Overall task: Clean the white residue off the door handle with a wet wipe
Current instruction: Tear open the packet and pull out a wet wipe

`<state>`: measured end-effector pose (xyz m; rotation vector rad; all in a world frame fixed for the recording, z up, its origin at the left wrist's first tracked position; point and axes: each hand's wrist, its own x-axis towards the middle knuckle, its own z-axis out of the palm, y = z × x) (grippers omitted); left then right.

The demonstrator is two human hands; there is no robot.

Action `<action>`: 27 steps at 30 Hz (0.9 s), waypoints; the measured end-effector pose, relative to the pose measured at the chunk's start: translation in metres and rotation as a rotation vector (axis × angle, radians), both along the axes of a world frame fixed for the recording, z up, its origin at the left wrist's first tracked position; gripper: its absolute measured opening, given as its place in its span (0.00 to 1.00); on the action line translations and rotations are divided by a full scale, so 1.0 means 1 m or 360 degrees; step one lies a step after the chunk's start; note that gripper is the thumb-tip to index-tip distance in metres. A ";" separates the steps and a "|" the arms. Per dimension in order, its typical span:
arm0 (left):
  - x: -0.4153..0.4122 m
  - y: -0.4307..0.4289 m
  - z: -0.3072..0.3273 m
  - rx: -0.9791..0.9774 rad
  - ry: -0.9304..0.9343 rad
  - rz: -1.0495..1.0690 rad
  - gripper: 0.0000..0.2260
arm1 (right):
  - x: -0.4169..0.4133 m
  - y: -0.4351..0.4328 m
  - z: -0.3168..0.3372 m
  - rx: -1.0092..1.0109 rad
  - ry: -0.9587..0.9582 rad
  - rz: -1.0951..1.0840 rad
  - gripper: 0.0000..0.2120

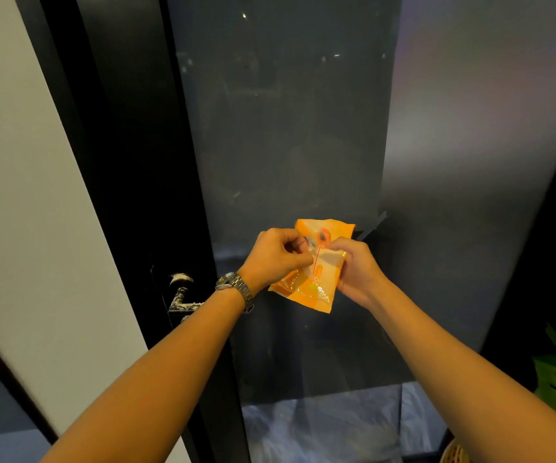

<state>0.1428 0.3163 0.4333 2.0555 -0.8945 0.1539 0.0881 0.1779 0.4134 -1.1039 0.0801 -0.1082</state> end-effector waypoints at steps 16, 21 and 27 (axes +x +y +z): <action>0.001 0.005 -0.011 -0.0117 -0.0182 -0.0011 0.04 | 0.012 0.011 0.000 -0.0185 0.0048 -0.0634 0.13; 0.002 0.004 -0.002 -0.0380 0.0478 -0.0031 0.06 | 0.011 0.015 0.000 -0.0264 -0.0076 -0.0686 0.05; 0.002 -0.002 0.007 -0.0425 0.0731 0.0094 0.09 | 0.012 0.018 -0.001 -0.0308 -0.0089 -0.0734 0.09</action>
